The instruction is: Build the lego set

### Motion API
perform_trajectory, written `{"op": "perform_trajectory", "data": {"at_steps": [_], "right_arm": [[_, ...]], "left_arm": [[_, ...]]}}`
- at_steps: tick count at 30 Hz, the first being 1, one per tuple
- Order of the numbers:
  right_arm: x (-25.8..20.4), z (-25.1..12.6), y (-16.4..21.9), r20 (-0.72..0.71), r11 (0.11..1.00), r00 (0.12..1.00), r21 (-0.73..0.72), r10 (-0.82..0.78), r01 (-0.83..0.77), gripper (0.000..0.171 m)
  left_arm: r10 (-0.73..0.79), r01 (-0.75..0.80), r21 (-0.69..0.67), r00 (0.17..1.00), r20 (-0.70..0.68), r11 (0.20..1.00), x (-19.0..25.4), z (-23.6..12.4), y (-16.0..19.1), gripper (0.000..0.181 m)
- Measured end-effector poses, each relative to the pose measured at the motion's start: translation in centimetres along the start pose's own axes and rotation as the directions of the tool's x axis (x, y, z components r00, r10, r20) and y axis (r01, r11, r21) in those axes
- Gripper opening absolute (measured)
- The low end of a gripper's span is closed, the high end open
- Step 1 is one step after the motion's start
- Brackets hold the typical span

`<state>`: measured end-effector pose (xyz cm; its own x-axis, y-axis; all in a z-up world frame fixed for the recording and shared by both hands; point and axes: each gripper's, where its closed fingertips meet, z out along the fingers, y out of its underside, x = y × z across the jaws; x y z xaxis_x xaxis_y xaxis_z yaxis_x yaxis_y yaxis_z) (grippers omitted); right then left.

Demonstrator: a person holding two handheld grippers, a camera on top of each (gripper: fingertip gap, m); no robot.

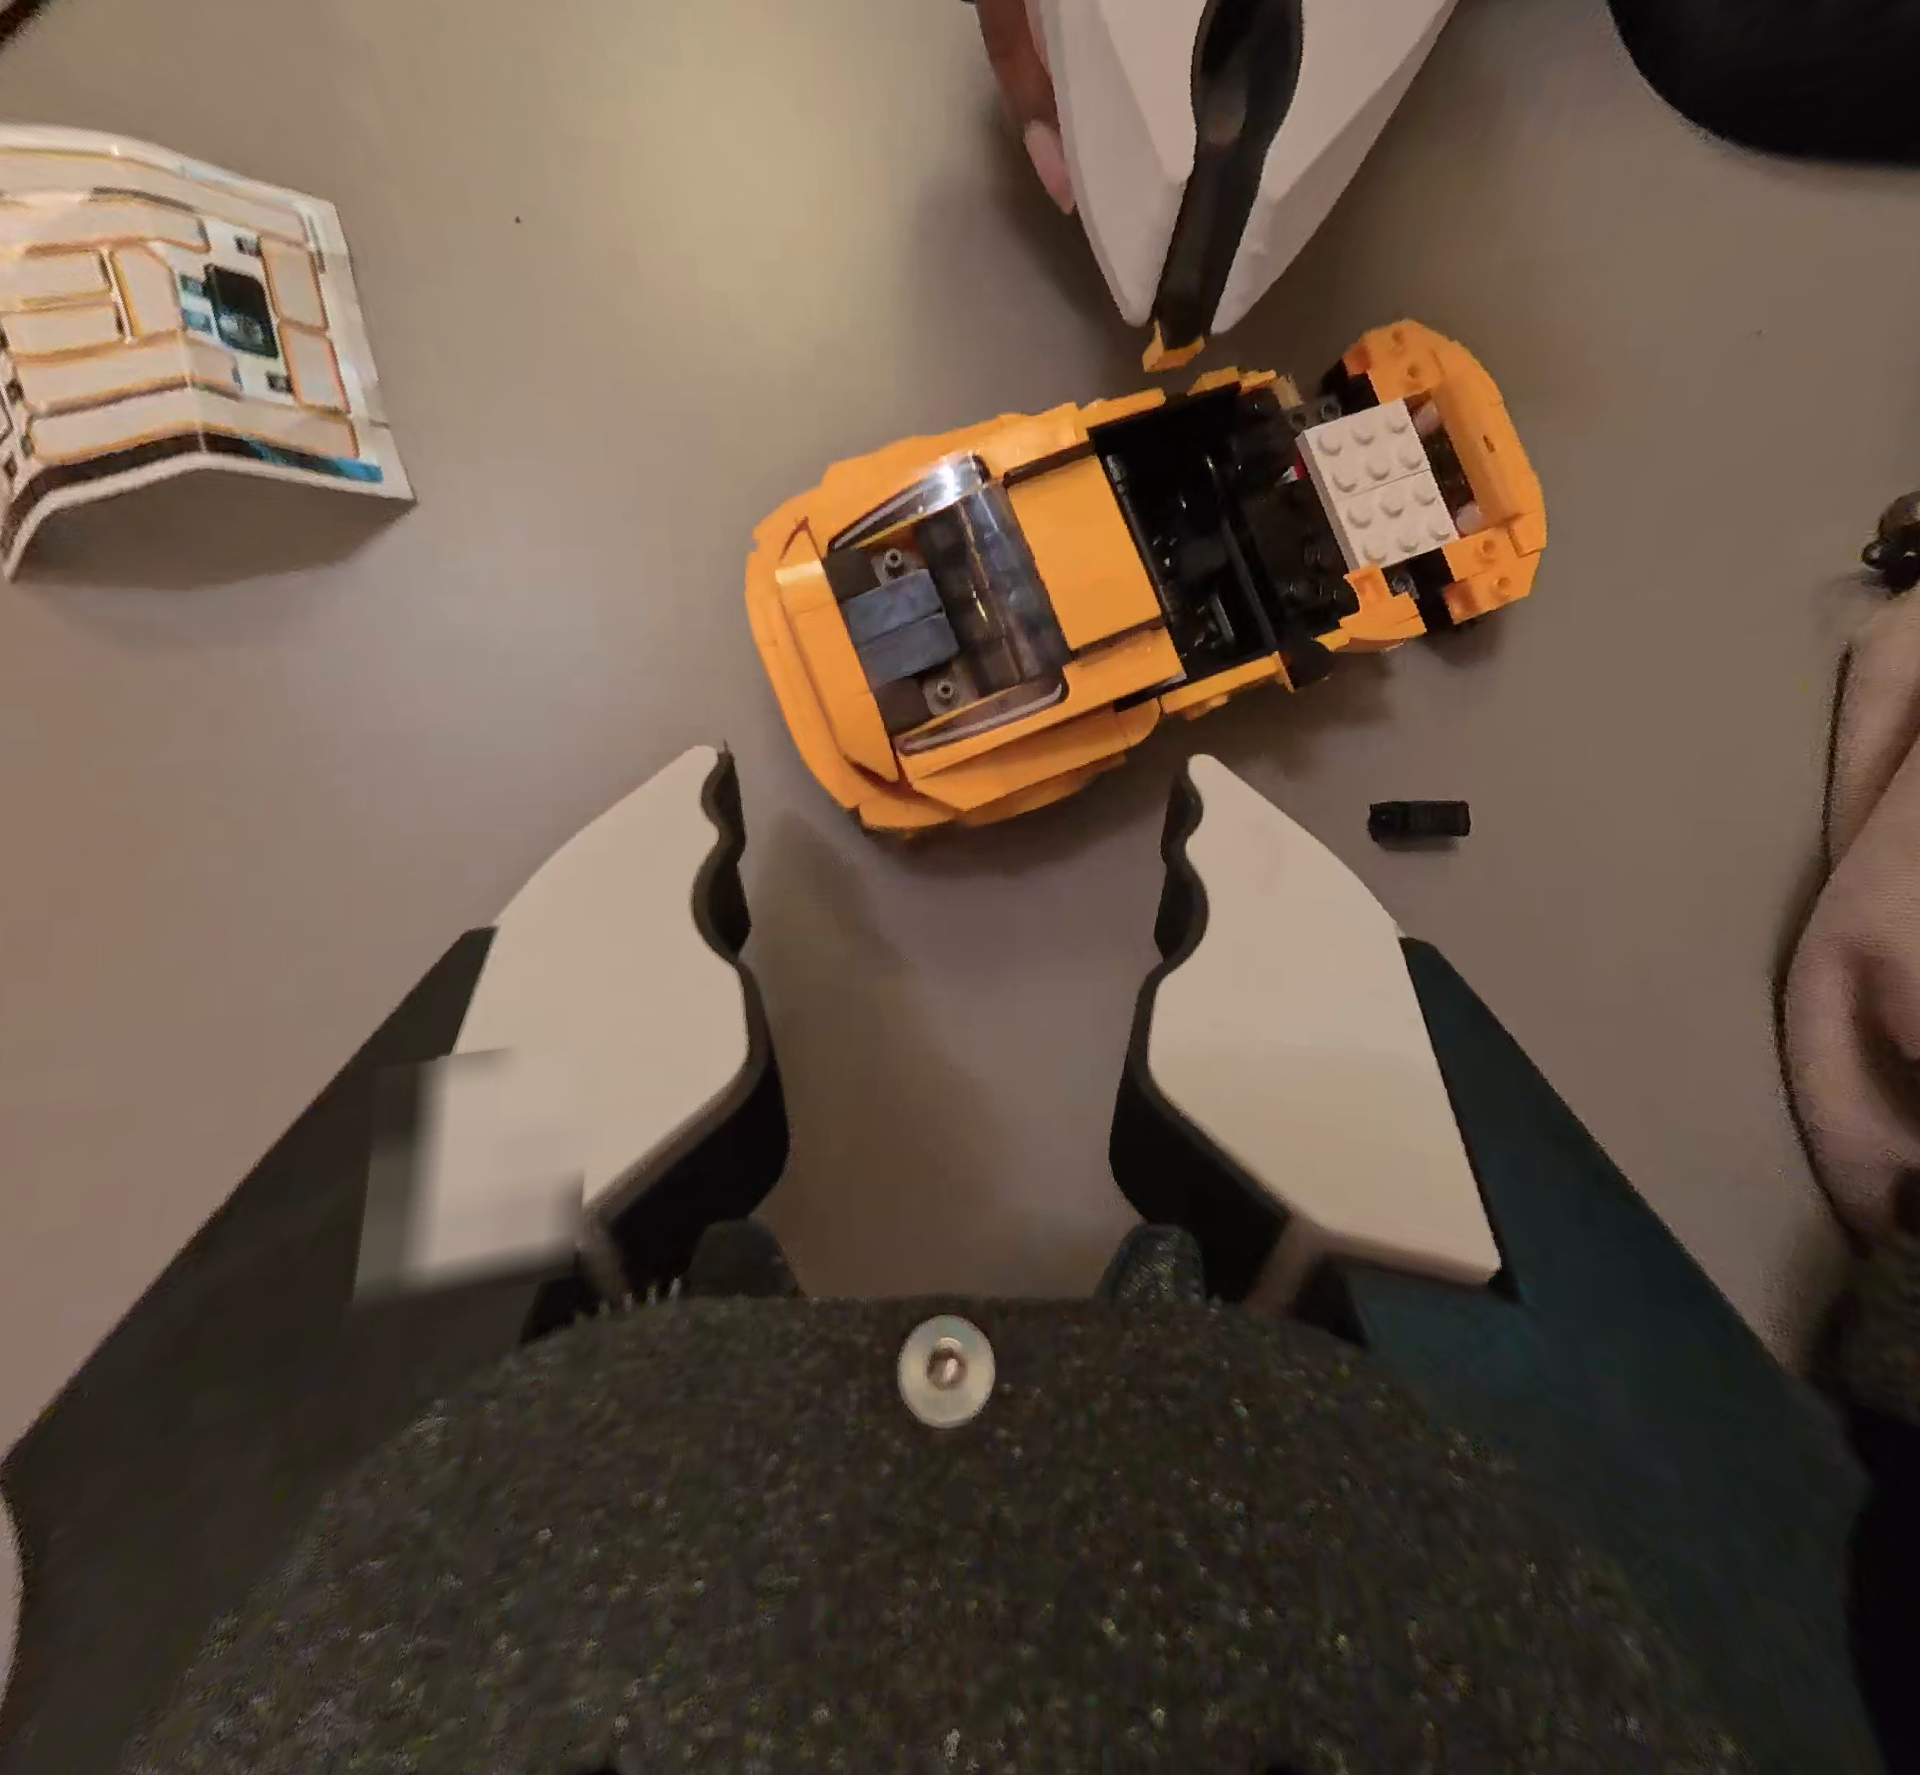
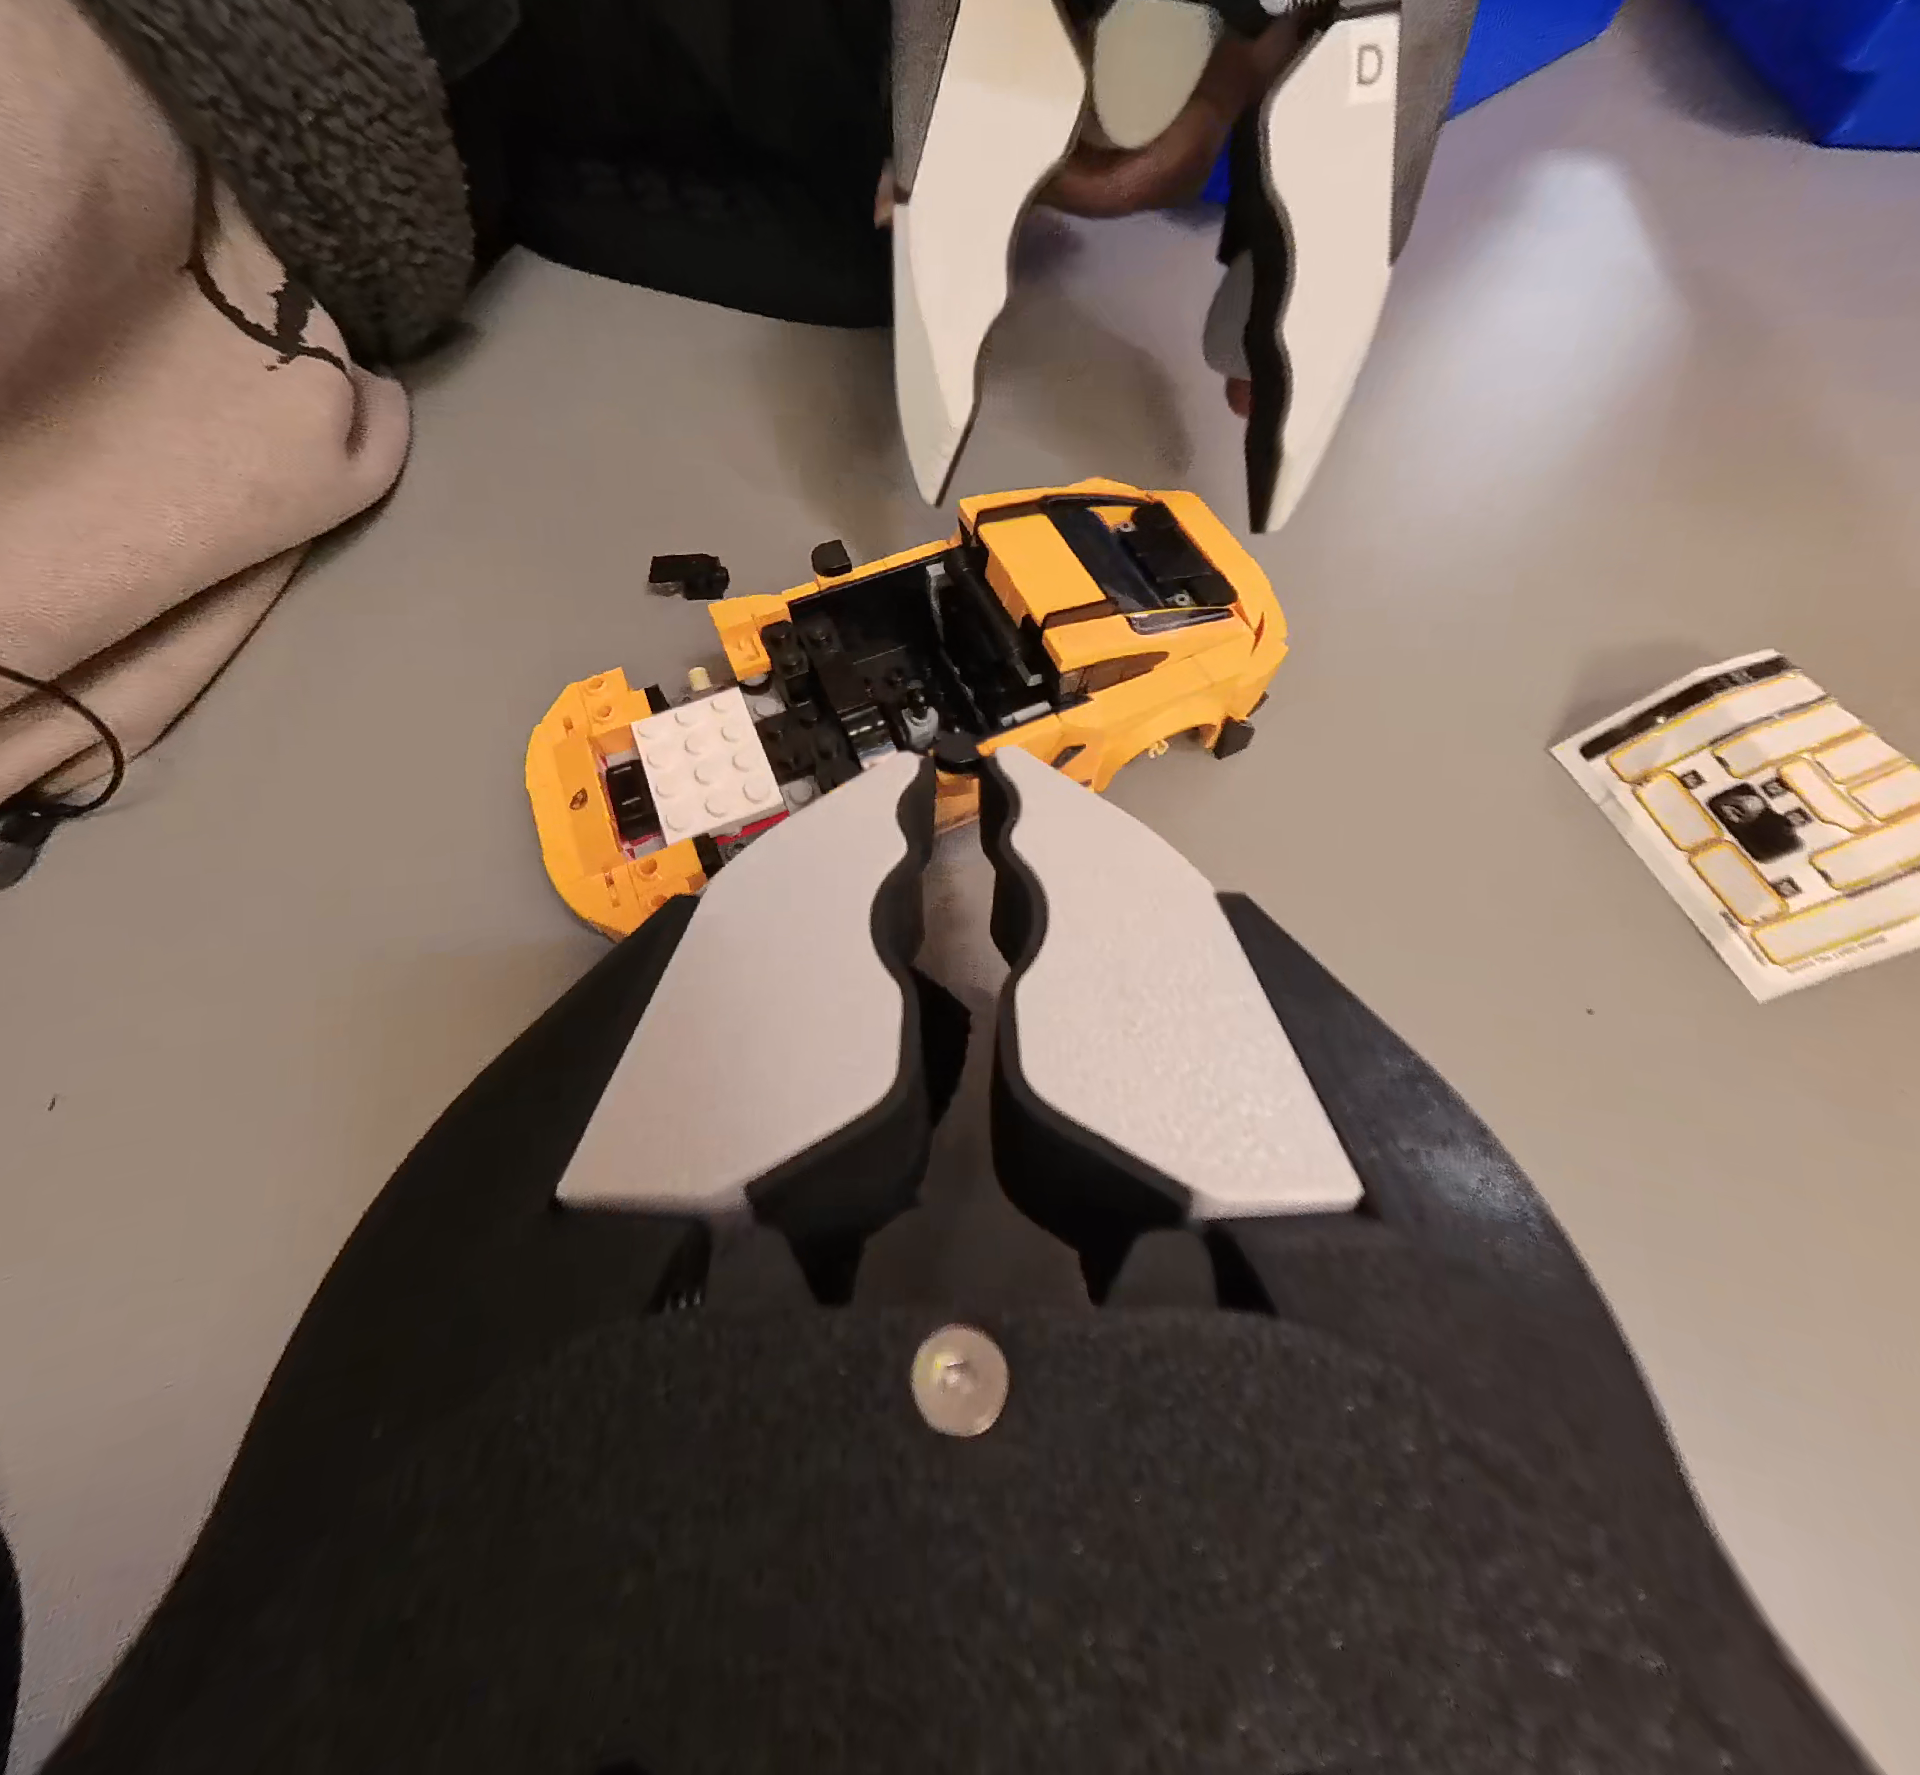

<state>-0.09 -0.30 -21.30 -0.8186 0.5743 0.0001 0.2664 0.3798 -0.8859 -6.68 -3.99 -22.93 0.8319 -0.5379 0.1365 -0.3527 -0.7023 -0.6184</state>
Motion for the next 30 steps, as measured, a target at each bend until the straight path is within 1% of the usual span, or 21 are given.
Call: {"op": "perform_trajectory", "data": {"at_steps": [8,13,16,19,21,24,27,28,30], "right_arm": [[-0.1,0.5,0.2,0.024,0.999,1.0,-0.029,-0.015,0.016,0.008],[-0.1,0.4,0.2,0.017,0.999,1.0,-0.028,-0.017,0.018,0.008],[-0.1,0.5,0.4,0.014,0.999,1.0,-0.038,-0.02,0.02,0.008],[0.0,0.4,0.2,0.006,0.999,1.0,-0.031,-0.019,0.019,0.008],[-0.1,0.3,-0.1,0.005,1.0,1.0,-0.005,-0.01,0.01,0.008],[-0.2,0.0,-0.7,0.009,0.999,1.0,0.041,-0.006,0.005,0.008],[-0.4,-0.4,-2.1,0.013,0.992,1.0,0.129,0.007,-0.008,0.008],[-0.3,-0.7,-2.7,-0.003,0.987,1.0,0.164,0.002,-0.001,0.008],[-0.3,-1.3,-4.0,-0.039,0.975,0.999,0.223,-0.015,0.023,0.007]], "left_arm": [[0.095,-0.096,0.035,0.995,0.031,0.995,0.0,1.1,-0.7,0.079],[0.105,-0.107,0.059,0.994,0.028,0.993,-0.1,1.2,-0.8,0.078],[0.129,-0.132,0.054,0.99,0.053,0.99,-0.4,0.9,-0.8,0.076],[0.142,-0.147,0.067,0.988,0.068,0.987,-0.5,-0.2,-1.1,0.073],[0.14,-0.148,0.108,0.987,0.078,0.983,-0.4,-1.2,-2.0,0.063],[0.158,-0.158,0.19,0.987,0.015,0.969,1.3,-1.9,-4.2,0.041],[0.234,-0.214,0.204,0.969,-0.077,0.955,3.5,-1.2,-5.5,0.029],[0.221,-0.194,0.203,0.968,-0.12,0.96,4.0,-0.9,-5.9,0.026],[0.105,-0.058,0.186,0.961,-0.255,0.981,4.8,-0.4,-6.5,0.025]]}}
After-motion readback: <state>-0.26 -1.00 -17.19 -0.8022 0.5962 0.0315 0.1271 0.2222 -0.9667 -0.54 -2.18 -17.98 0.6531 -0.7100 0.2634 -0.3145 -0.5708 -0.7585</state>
